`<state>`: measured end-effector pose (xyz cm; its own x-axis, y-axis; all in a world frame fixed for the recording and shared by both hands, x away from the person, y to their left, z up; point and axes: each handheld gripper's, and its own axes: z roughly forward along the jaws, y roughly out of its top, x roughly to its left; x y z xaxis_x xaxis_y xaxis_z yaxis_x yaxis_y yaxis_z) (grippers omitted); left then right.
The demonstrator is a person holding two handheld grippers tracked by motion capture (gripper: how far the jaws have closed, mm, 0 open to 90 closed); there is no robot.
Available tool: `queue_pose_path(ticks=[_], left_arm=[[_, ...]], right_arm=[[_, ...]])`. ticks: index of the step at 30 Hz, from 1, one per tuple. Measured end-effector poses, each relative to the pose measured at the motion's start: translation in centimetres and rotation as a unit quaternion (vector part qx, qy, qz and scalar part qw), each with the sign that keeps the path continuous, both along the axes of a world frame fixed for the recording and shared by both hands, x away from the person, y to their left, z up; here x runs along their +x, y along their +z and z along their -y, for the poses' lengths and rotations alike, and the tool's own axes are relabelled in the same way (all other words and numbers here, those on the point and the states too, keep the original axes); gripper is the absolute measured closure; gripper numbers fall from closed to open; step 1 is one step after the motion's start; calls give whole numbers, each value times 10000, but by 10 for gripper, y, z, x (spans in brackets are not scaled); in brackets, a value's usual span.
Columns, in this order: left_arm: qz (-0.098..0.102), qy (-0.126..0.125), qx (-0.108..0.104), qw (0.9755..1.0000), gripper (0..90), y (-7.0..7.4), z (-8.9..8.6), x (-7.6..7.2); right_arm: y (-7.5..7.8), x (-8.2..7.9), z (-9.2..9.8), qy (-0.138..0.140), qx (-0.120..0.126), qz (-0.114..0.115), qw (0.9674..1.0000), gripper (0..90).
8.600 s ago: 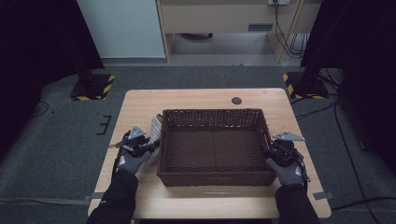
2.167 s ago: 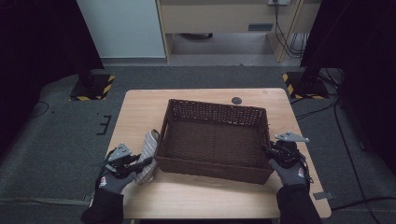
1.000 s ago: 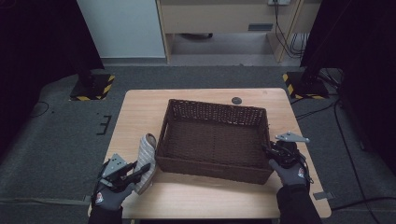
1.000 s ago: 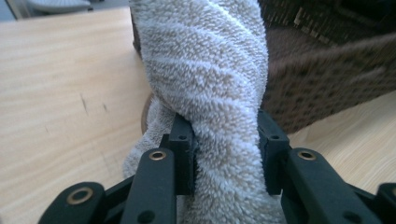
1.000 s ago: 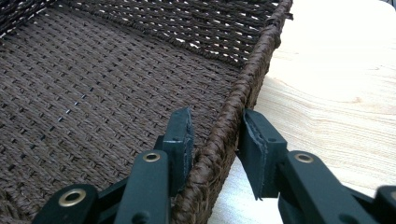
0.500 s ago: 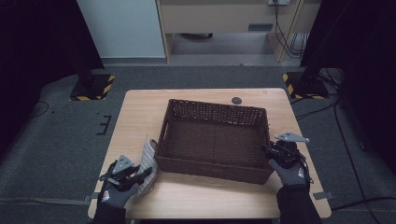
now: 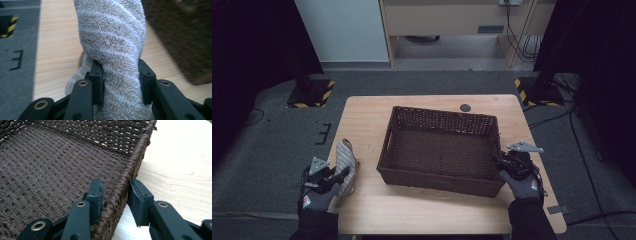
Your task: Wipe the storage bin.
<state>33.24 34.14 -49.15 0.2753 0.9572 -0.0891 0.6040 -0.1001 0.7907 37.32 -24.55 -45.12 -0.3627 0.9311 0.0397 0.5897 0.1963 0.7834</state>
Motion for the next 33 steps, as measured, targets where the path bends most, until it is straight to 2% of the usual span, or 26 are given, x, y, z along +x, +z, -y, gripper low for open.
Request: queue_pose_path(ticks=[1,6,9,15,21,25,30,33], left_arm=[[-58,4,-44,10000,631,-3,-1,1],[-212,-56,122,9997,593,-12,3,9],[-186,-158,141,9996,540,-16,7,14],[-85,-159,88,9998,440,-17,9,14],[70,-125,-10,9999,358,-11,8,11],[216,-127,-134,9996,343,-4,9,8],[501,-90,-304,9982,342,10,11,5],[591,-186,-339,9975,355,18,16,4]], right_arm=[[0,0,0,2,2,1,10000,648],[0,0,0,-6,31,-8,10000,646],[0,0,0,-11,34,-10,10000,643],[0,1,1,-16,68,-23,10000,633],[-1,1,3,-40,149,-24,9999,589],[-1,2,3,-86,92,7,9999,549],[-1,2,4,-105,95,27,9999,532],[0,1,4,-83,82,36,9999,529]])
